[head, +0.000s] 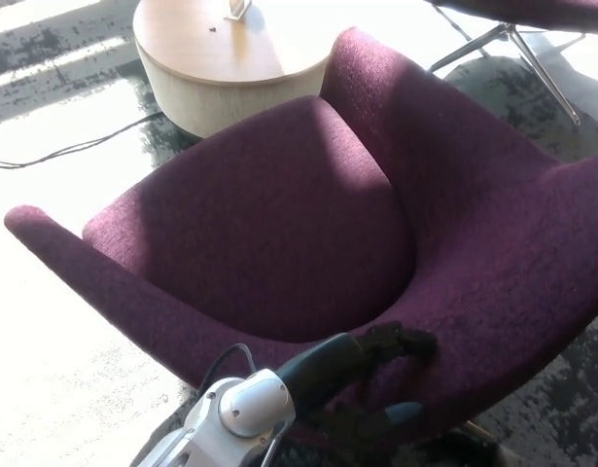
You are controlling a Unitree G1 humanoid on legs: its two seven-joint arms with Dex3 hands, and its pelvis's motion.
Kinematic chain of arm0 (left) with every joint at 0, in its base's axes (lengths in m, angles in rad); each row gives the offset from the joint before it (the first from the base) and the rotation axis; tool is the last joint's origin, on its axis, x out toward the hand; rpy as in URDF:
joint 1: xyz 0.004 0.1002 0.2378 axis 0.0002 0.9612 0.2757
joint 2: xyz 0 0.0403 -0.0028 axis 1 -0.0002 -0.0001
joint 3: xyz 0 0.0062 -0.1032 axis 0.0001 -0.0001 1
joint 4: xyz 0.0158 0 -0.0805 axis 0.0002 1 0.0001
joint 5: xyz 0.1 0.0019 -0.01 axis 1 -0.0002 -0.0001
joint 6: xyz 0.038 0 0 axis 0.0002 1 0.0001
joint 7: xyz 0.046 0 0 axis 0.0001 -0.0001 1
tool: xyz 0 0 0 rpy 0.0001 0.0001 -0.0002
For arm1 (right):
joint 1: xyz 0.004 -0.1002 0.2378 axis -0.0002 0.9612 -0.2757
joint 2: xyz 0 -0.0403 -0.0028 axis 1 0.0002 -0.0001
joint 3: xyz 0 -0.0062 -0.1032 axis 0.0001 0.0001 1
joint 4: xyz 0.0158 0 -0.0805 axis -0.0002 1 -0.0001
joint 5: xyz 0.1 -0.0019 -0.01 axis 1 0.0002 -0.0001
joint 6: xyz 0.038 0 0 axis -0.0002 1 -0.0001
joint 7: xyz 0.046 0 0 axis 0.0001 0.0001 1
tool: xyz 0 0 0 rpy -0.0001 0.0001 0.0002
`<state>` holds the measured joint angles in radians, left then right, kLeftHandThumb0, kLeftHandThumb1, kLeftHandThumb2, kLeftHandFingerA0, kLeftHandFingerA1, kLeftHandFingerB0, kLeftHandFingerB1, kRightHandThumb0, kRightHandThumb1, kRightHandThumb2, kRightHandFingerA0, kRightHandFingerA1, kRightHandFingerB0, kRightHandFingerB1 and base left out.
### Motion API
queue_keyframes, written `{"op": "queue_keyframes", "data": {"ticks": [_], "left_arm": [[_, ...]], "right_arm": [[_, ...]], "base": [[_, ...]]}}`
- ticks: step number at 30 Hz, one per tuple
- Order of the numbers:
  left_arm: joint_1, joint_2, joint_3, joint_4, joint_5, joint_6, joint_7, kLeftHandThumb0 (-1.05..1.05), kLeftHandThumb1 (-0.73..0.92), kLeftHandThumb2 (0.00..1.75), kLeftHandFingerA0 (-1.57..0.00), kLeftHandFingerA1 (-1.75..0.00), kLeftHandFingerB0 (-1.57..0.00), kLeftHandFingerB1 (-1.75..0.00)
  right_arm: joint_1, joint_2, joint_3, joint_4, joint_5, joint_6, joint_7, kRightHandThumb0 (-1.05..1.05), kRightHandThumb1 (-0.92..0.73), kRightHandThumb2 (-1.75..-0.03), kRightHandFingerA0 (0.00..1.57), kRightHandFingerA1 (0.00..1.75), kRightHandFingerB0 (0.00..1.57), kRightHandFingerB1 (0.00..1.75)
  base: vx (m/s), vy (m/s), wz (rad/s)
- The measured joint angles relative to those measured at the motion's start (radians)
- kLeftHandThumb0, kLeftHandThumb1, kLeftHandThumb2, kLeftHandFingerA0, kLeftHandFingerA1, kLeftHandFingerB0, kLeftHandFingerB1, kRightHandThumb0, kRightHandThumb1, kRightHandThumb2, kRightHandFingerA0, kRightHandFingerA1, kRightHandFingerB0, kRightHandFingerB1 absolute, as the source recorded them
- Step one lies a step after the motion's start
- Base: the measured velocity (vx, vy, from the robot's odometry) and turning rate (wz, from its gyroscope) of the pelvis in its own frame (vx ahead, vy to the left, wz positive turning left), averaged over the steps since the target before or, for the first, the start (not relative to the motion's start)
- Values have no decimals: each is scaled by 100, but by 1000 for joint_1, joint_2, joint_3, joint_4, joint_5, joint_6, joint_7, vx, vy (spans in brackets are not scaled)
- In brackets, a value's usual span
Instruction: The robot stands in front of a sofa and uses its left hand to push the left side of the sofa
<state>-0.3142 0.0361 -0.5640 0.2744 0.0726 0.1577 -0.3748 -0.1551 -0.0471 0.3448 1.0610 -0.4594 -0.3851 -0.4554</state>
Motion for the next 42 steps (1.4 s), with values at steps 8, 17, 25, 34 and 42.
{"op": "queue_keyframes", "data": {"ticks": [8,17,25,34,42], "left_arm": [[24,25,24,-13,-2,-18,-1,-74,87,63,-25,-35,-26,-32],[69,104,52,-50,-13,-60,-22,-71,88,67,-20,-33,-24,-31],[114,192,119,-72,-26,-87,-55,-74,87,63,-26,-35,-24,-30],[139,233,222,-45,-58,-102,-80,-74,86,66,-28,-38,-25,-32],[122,270,326,44,-77,-147,-94,-76,87,66,-30,-39,-27,-33]], "right_arm": [[68,50,-164,4,118,-37,133,-73,-82,-66,50,35,41,33],[104,69,-311,64,235,-95,302,-72,-81,-66,69,41,57,37],[146,82,-385,105,310,-119,430,-70,-80,-65,71,43,58,39],[156,86,-404,123,347,-133,498,-70,-79,-65,72,43,59,39],[156,87,-407,128,355,-138,513,-69,-79,-65,72,45,59,39]], "base": [[0,0,0],[0,0,0],[0,0,0],[0,0,0],[0,0,0]]}}
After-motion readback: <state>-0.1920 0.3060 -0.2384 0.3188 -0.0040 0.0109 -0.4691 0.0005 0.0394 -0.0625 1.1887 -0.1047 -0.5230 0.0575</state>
